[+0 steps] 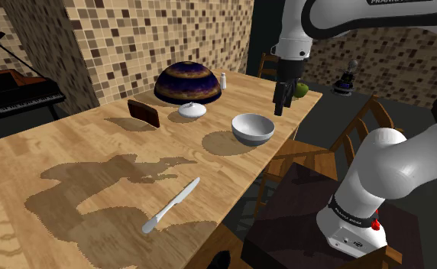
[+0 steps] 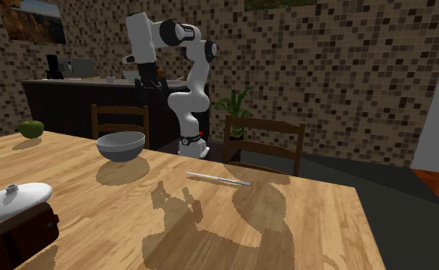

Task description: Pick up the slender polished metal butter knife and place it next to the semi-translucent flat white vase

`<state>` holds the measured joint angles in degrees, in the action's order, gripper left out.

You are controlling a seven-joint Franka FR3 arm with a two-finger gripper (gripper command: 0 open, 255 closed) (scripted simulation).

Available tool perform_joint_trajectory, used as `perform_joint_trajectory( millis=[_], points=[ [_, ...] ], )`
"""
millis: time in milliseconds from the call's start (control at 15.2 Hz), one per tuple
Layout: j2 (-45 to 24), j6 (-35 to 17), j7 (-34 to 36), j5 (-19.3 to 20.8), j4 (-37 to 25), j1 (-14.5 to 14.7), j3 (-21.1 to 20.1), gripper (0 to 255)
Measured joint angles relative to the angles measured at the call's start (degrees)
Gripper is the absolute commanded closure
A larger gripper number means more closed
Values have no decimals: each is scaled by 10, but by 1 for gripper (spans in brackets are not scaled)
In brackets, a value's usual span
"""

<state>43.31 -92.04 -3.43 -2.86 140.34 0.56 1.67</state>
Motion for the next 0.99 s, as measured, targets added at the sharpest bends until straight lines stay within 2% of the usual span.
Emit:
perform_joint_trajectory(
  millis=[132, 330, 792, 990],
  points=[
    [6, -2, 15, -5, 6, -1, -8, 0],
    [29, -15, 100, -36, 34, -4, -54, 0],
    [49, -61, 341, -128, 73, -9, -192, 0],
    [18, -96, 446, -163, 63, -20, -259, 0]
  ],
)
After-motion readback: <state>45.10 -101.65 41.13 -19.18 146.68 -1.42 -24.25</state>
